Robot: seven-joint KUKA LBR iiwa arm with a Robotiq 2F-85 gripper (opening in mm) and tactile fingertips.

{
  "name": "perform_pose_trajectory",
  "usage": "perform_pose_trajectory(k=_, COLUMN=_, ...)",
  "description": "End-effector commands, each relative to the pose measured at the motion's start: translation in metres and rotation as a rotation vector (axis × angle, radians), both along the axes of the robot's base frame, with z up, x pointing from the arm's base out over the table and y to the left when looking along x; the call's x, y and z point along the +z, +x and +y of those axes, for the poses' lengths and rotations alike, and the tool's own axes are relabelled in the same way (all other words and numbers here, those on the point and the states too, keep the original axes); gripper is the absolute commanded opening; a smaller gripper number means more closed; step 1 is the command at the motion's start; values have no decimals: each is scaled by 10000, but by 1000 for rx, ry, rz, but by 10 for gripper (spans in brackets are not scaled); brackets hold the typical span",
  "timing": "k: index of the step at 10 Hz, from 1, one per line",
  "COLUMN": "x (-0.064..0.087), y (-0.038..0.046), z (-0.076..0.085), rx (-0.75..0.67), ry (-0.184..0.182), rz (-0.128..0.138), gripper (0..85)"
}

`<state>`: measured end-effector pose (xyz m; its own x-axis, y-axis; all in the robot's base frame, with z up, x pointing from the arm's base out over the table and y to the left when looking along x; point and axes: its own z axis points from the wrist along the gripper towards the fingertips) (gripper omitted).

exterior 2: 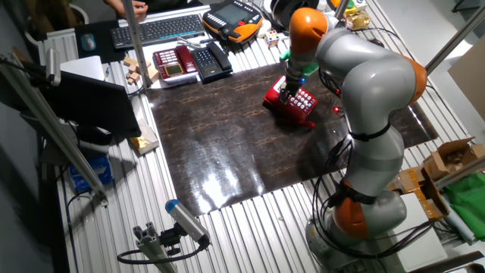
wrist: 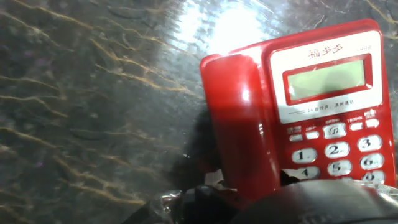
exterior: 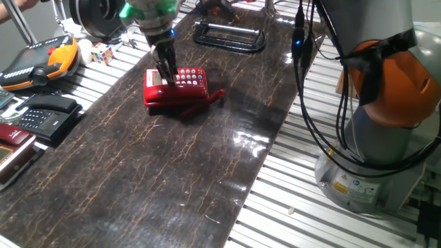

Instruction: Place the handset of the telephone on the corresponding phone cradle

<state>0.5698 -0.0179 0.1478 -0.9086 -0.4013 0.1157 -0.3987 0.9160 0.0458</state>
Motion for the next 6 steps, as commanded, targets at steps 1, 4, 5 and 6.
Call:
perform_pose_trajectory(k=1, x=66, y=-3, z=34, rx=3, ry=-6, rz=4, gripper=437)
perform_pose_trajectory(k=4, x=-3, y=48, z=95, rx=25, ry=-6, rz=16, gripper=220)
perform_pose_trajectory(k=5, x=-56, y=73, z=100, rx=35, ry=-7, rz=19, gripper=190)
perform_pose_trajectory(k=6, x=-127, y=99, z=85, rx=35, ry=0, rz=13, gripper=180)
